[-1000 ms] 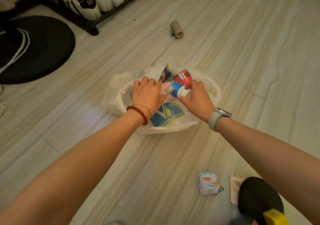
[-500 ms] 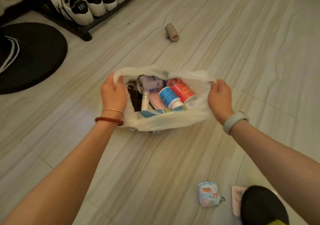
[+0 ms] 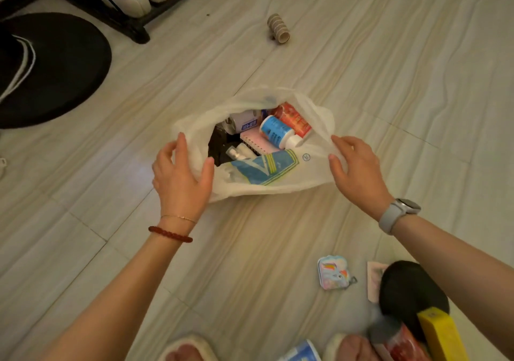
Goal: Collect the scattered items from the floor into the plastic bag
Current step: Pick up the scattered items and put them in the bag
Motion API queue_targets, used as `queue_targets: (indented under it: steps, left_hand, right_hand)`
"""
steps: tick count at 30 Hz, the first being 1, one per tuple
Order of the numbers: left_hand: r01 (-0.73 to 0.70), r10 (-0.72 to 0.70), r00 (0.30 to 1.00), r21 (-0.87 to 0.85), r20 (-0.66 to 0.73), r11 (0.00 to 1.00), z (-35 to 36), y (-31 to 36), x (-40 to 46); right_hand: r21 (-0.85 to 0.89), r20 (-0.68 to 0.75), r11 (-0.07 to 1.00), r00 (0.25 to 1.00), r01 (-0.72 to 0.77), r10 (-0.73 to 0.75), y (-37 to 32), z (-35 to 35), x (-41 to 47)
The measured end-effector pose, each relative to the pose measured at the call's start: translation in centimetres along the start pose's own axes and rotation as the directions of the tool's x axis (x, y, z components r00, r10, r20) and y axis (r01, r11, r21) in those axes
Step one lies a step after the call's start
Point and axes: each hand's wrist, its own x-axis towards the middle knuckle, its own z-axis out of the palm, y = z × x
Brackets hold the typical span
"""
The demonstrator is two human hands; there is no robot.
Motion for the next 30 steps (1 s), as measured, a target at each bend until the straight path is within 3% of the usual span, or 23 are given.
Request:
queue_targets:
  steps: [3,5,6,7,9,11,13,16,19,22,24,27,28,30]
  left_hand:
    - [-0.327,0.352,0.927,0.184,-0.127,0.927,0.2,0.2,-3.7]
    - [-0.543,0.558,0.828,0.164,-0.06,0.823,1.1,0.0,-7.0]
    - [-0.608,0.61,0.792,0.112,0.022,0.786,1.8,-0.3,-8.7]
    - [-0.63,0.617,0.773,0.056,0.147,0.775,2.5,-0.6,-10.5]
    - [-0.529,0.457,0.725,-0.01,0.515,0.849,3.7,-1.3,-13.9]
    - [-0.473,0.262,0.514,0.016,0.817,0.881,4.9,-2.2,-16.7]
    - [-0.597,0.288,0.359,-0.019,0.888,0.802,5.9,-2.9,-18.9]
    - [-0.686,0.328,0.248,-0.073,0.911,0.724,6.6,-3.4,-20.6]
    - [-0.776,0.446,0.265,-0.085,0.855,0.625,7.3,-3.1,-21.4]
    - [-0.741,0.486,0.287,-0.13,0.825,0.658,7.8,-3.0,-21.9]
    - [-0.68,0.512,0.364,-0.154,0.778,0.717,7.6,-3.4,-21.4]
    - [-0.426,0.478,0.532,-0.267,0.698,0.864,5.8,-2.8,-18.1]
    - [-0.371,0.478,0.612,-0.305,0.63,0.877,5.0,-2.1,-16.6]
    - [-0.397,0.511,0.764,-0.338,0.395,0.854,3.3,0.0,-13.3]
  right_hand:
    - [-0.084,-0.151,0.956,0.944,0.282,-0.292,-0.3,-1.0,-3.5]
    - [-0.002,-0.091,0.891,0.887,0.454,-0.453,-0.7,-1.1,-6.3]
    - [0.043,0.017,0.87,0.87,0.492,-0.493,-0.8,-0.8,-7.8]
    - [0.063,0.169,0.863,0.847,0.502,-0.505,-0.7,-0.3,-9.3]
    - [-0.009,0.511,0.882,0.76,0.471,-0.401,0.1,1.2,-11.9]
    - [-0.14,0.72,0.889,0.662,0.435,-0.21,1.6,2.2,-13.6]
    - [-0.161,0.74,0.894,0.65,0.419,-0.172,2.3,2.3,-14.2]
    - [-0.13,0.732,0.907,0.655,0.402,-0.186,2.5,2.5,-13.8]
    - [-0.089,0.712,0.925,0.673,0.369,-0.2,2.5,2.8,-13.5]
    - [0.03,0.604,0.925,0.73,0.378,-0.318,1.8,2.2,-13.3]
    - [0.091,0.456,0.897,0.782,0.433,-0.424,1.0,1.4,-12.8]
    - [0.208,0.134,0.888,0.888,0.409,-0.44,-1.4,-0.1,-10.0]
    - [0.259,0.021,0.884,0.913,0.389,-0.408,-2.3,-0.7,-8.4]
    - [0.312,-0.15,0.879,0.933,0.359,-0.328,-4.2,-2.0,-4.6]
